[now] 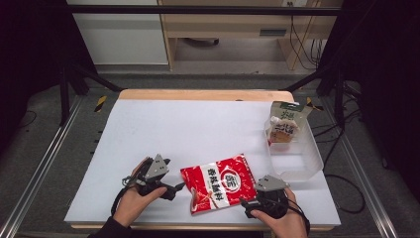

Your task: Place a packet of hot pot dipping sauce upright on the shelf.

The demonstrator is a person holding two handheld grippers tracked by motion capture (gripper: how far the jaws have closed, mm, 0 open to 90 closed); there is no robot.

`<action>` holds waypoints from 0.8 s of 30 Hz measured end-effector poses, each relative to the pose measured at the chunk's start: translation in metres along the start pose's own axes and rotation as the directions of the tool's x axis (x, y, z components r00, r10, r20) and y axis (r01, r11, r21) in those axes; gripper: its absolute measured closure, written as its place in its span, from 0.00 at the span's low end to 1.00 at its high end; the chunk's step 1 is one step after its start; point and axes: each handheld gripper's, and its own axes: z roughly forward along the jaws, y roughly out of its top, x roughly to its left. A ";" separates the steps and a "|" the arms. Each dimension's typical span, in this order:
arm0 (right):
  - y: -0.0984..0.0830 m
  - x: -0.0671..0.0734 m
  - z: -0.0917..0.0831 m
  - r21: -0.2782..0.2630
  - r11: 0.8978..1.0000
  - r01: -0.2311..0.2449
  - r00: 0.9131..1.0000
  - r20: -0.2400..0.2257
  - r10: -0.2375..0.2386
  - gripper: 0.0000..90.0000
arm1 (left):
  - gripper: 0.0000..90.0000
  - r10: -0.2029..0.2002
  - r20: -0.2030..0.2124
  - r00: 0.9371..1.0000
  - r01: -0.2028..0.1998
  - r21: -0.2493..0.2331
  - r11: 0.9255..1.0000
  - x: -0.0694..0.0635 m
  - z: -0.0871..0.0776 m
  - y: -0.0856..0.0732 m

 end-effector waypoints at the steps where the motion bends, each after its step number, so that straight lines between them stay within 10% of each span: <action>1: -0.001 0.000 0.000 0.006 1.000 -0.001 1.000 -0.003 0.001 0.14 | 0.08 0.002 0.004 1.000 -0.002 0.006 1.000 -0.001 0.001 -0.002; 24: -0.015 -0.009 0.014 0.121 0.992 -0.045 0.998 -0.045 0.051 0.14 | 0.08 0.021 0.031 0.999 -0.022 0.014 1.000 -0.016 0.008 -0.001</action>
